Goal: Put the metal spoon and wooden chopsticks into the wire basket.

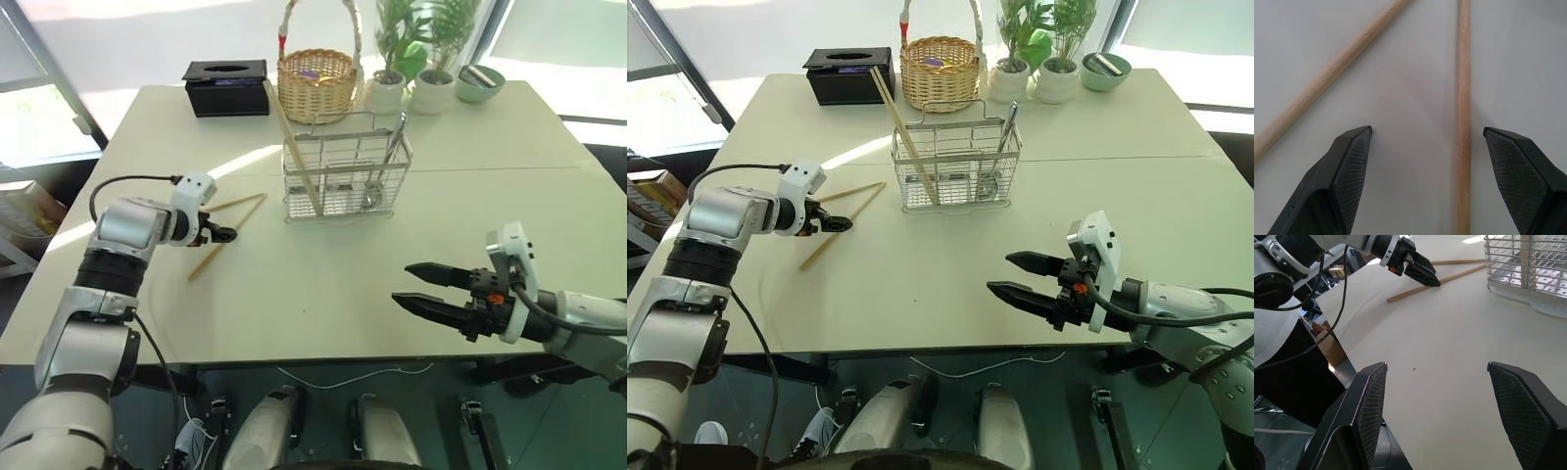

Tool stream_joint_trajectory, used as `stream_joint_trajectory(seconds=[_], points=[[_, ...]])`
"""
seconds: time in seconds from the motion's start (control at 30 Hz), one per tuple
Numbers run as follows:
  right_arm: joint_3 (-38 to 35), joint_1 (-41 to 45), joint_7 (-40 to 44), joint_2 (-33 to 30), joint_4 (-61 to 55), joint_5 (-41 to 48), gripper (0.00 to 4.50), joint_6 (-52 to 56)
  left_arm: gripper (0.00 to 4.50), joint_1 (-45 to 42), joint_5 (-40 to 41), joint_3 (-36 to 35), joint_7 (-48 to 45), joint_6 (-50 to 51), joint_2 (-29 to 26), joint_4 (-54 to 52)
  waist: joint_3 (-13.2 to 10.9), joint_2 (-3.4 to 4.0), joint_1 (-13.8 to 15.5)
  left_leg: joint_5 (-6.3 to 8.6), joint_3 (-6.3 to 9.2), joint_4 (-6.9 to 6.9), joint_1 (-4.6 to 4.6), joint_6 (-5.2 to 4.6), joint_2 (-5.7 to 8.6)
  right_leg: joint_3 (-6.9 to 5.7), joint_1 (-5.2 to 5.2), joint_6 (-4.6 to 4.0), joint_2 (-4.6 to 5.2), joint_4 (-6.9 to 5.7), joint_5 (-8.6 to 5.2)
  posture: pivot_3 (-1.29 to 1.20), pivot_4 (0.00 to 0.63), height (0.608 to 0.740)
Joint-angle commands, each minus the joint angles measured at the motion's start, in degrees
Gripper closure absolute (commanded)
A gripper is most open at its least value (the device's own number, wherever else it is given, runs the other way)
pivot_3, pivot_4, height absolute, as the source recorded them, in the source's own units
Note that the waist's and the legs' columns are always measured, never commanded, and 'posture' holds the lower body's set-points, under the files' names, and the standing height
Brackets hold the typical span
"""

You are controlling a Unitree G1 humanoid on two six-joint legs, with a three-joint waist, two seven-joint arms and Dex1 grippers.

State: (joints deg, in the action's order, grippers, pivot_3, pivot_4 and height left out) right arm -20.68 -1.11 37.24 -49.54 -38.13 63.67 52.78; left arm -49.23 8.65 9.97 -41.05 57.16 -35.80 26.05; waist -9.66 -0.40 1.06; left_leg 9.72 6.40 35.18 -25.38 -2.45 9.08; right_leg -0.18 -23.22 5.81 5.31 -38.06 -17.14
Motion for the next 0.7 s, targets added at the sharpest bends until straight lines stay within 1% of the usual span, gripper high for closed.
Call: stream_joint_trajectory(seconds=[0.03,0.1,0.13,0.2,0.37,0.47,0.53,0.6,0.63,0.7], points=[[-0.3,0.9,-0.4,0.0,-0.7,-0.3,1.12,-1.6,1.95,-0.6,-0.4,0.4,-0.9,-0.4,1.2,1.5,0.0,0.0,0.0,0.0,0.0,0.0,0.0,0.0,0.0,0.0,0.0,0.0,0.01,0.0,0.0,0.0,0.15,0.725],[-0.2,0.8,-0.5,0.1,-0.6,-0.4,1.12,-1.8,2.9,-1.0,-0.6,0.3,-1.2,-0.5,1.2,1.8,0.0,0.0,0.0,0.0,-0.01,0.0,-0.01,0.0,0.03,-0.01,-0.04,0.01,0.03,0.04,0.0,0.0,0.15,0.725],[-0.1,0.9,-0.7,0.2,-0.6,-0.4,1.12,-1.9,3.47,-1.1,-0.7,0.2,-1.4,-0.5,1.2,2.0,0.0,0.0,0.0,0.0,-0.01,0.0,-0.02,-0.01,0.03,-0.01,-0.04,0.02,0.03,0.07,0.01,0.0,0.15,0.725],[0.1,0.9,-0.8,0.3,-0.7,-0.5,1.12,-2.1,4.46,-1.3,-0.8,0.2,-1.6,-0.5,1.0,2.2,0.0,-0.01,0.0,-0.01,-0.02,0.01,-0.02,-0.01,0.04,-0.01,-0.04,0.17,0.03,0.1,0.09,0.0,0.15,0.725],[0.5,0.8,-1.0,0.5,-0.6,-0.8,1.12,-2.6,4.46,-1.3,-0.3,-0.5,-1.7,0.9,1.3,1.2,0.0,-0.01,0.0,-0.01,-0.01,-0.01,-0.02,-0.02,0.03,-0.02,-0.02,0.22,0.02,0.07,0.11,0.0,0.15,0.725],[0.6,0.8,-1.1,0.5,-0.6,-0.9,1.12,-2.7,4.46,-1.7,1.2,-3.4,-0.8,2.1,2.0,-0.4,0.0,-0.02,0.0,-0.01,-0.01,0.0,-0.03,-0.02,0.03,-0.02,-0.02,0.22,0.02,0.08,0.1,0.0,0.15,0.725],[0.3,0.5,-1.0,0.3,-0.6,-0.9,1.12,-2.8,4.46,-2.4,3.4,-8.9,1.4,-0.1,3.5,-2.5,0.0,-0.07,-0.1,-0.01,-0.01,0.01,-0.06,-0.02,0.03,-0.02,-0.02,0.22,0.02,0.08,0.1,0.0,0.15,0.725],[0.1,0.2,-0.9,0.1,-0.6,-0.9,1.12,-2.8,4.46,-3.2,7.7,-16.0,2.6,-3.9,5.7,-5.6,-0.1,-0.16,-0.1,-0.01,-0.01,0.03,-0.16,-0.02,0.03,-0.04,-0.04,0.23,0.02,0.08,0.11,0.0,0.15,0.725],[0.0,0.3,-0.9,0.0,-0.5,-0.7,1.12,-2.7,4.46,-3.5,9.5,-20.2,4.2,-10.1,7.4,-7.7,-0.1,-0.19,-0.2,-0.01,0.0,0.04,-0.21,-0.03,0.03,-0.05,-0.1,0.24,0.02,0.08,0.12,0.0,0.15,0.725],[-0.1,0.3,-1.0,-0.1,-0.5,-0.5,1.12,-2.7,4.46,-4.1,12.0,-25.2,6.8,-15.6,9.5,-10.1,-0.1,-0.26,-0.3,-0.02,0.0,0.05,-0.23,-0.03,0.03,-0.05,-0.12,0.27,0.01,0.08,0.14,0.0,0.15,0.725]])
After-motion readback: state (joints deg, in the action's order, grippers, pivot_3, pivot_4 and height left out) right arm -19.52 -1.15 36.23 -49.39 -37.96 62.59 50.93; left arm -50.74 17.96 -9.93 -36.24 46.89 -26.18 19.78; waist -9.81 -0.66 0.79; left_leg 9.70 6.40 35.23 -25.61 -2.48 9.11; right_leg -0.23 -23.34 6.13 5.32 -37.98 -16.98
